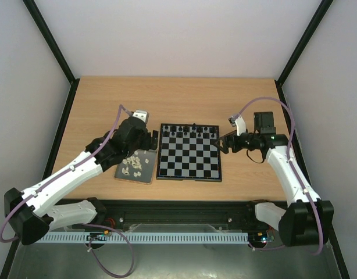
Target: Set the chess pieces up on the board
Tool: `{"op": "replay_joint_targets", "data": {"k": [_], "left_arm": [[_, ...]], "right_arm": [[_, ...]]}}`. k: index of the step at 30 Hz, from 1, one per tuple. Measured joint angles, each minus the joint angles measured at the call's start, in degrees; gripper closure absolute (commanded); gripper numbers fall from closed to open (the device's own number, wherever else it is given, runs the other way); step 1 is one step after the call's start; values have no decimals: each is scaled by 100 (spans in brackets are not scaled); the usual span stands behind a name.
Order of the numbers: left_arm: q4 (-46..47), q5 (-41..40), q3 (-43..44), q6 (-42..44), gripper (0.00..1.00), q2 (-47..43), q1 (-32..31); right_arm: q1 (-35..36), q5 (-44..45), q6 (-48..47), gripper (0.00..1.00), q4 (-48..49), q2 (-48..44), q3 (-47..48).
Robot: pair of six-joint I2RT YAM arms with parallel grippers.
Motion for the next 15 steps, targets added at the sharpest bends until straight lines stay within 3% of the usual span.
{"op": "replay_joint_targets", "data": {"k": [6, 11, 15], "left_arm": [[-271, -752, 0, -2, 4, 114, 70], [-398, -590, -70, 229, 40, 662, 131], [-505, -160, -157, 348, 58, 789, 133]], "right_arm": [[0, -133, 83, 8, 426, -754, -470], [0, -214, 76, 8, 654, -828, -487], [0, -168, 50, 8, 675, -782, -509]]}}
